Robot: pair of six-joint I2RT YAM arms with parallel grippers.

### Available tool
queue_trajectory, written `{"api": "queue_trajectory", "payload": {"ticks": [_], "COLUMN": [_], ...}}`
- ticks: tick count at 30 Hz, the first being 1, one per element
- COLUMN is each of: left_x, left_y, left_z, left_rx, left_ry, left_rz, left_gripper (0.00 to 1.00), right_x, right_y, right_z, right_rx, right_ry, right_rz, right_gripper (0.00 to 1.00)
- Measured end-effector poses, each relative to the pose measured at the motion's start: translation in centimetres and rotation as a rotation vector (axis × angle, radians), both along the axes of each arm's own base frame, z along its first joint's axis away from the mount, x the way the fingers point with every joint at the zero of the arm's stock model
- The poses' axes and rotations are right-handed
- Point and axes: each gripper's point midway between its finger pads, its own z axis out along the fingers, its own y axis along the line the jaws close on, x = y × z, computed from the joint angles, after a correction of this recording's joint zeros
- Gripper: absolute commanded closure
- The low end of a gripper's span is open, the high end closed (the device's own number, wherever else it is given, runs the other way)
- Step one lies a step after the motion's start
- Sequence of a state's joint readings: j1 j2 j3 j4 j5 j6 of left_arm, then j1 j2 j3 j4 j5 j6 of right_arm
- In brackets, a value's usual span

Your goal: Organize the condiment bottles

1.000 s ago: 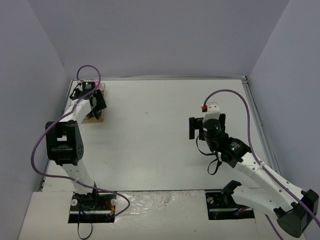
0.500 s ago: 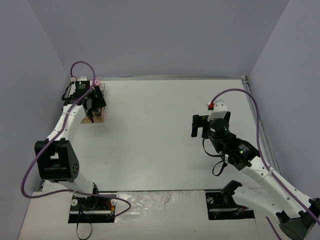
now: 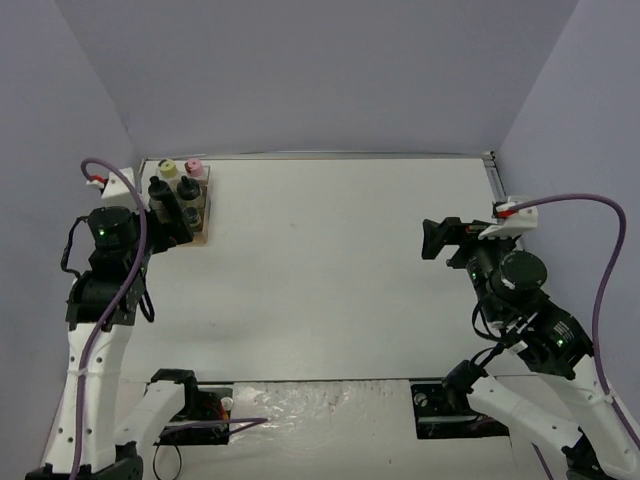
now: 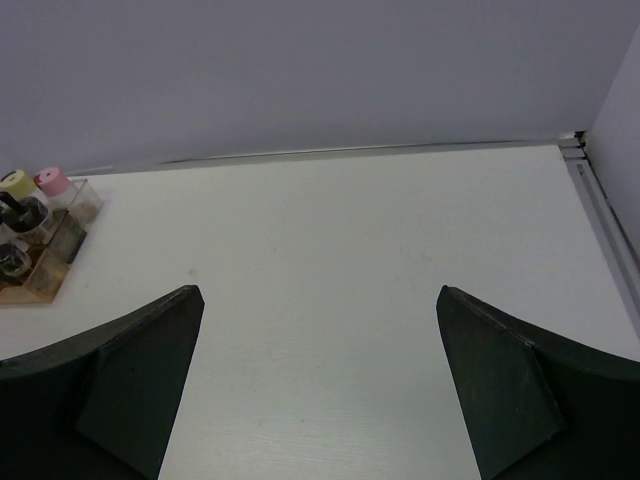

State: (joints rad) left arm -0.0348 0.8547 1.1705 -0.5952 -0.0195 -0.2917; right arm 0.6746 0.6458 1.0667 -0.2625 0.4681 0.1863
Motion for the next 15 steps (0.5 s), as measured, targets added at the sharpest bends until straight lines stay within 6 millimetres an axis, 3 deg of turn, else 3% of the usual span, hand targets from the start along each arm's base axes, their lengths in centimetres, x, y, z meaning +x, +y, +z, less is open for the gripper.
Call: {"api": "queue_trajectory", "payload": {"ticks": [8,15], "left_x": [-5.4,-9.2], "left_y": [-0.6,0.7], "left_z": [3.5,7.3], "left_rx": [0.046,0.049], "left_ry": [-0.112,-0.324], "left_rz": [-0.055,0.003], "left_gripper": [0.03,0.03], "right_x": [-1.5,-1.6], "right_y": [-2.7,-3.5], "right_z": [3.4,3.9], "right_rx": [-0.019,-0.046], "right_ry": [-0.086,-0.098], "right_rz": [-0.061,-0.091], "right_gripper": [0.0,0.0]}}
